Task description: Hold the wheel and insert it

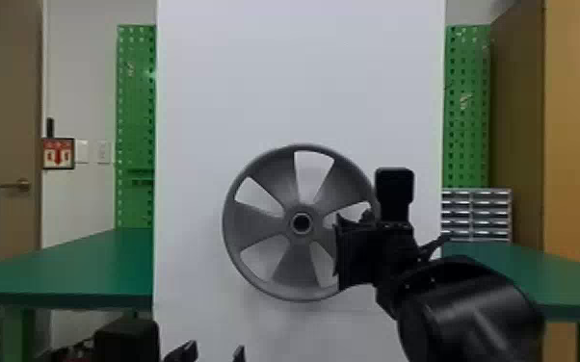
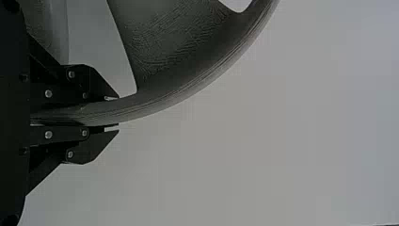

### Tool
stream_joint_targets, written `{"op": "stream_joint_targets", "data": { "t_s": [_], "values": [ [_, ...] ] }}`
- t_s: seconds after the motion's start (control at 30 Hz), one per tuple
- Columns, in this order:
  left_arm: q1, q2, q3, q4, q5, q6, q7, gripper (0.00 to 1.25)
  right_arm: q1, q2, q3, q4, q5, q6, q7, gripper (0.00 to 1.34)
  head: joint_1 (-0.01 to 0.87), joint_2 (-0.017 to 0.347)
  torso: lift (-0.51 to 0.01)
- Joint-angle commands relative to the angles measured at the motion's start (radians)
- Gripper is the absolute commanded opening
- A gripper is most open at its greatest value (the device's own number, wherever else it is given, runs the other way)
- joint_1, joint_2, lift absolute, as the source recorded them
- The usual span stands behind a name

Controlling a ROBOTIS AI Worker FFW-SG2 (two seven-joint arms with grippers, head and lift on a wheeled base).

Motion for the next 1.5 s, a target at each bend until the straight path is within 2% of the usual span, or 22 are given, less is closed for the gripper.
{"op": "stream_joint_targets", "data": {
  "t_s": [0.0,0.17,0.23,0.53,1.03,1.47],
  "values": [
    [0.001,0.000,0.001,0.000,0.002,0.000,0.000,0.73,0.001,0.001,0.000,0.002,0.000,-0.003,-0.023,0.25,0.005,0.075,-0.482],
    [0.000,0.000,0.001,0.000,0.002,0.000,0.000,0.73,0.004,0.001,0.003,0.002,-0.003,-0.005,-0.023,0.25,0.005,0.075,-0.482],
    [0.001,0.000,0.001,0.000,0.002,0.000,0.000,0.73,0.005,0.001,0.003,0.002,-0.010,-0.007,-0.023,0.30,0.005,0.075,-0.482],
    [0.000,0.000,0.001,0.000,0.002,0.000,0.000,0.73,0.008,0.001,0.002,0.009,-0.019,-0.023,-0.022,1.32,0.005,0.075,-0.482],
    [-0.002,0.002,-0.001,0.002,0.005,0.000,0.000,0.73,0.005,0.001,-0.012,0.045,-0.012,-0.046,0.072,1.34,0.005,0.075,-0.482],
    [0.003,0.002,0.003,0.002,0.005,0.000,0.000,0.73,0.013,0.001,-0.015,0.037,0.002,-0.060,0.132,1.34,0.005,0.075,-0.482]
  ]
}}
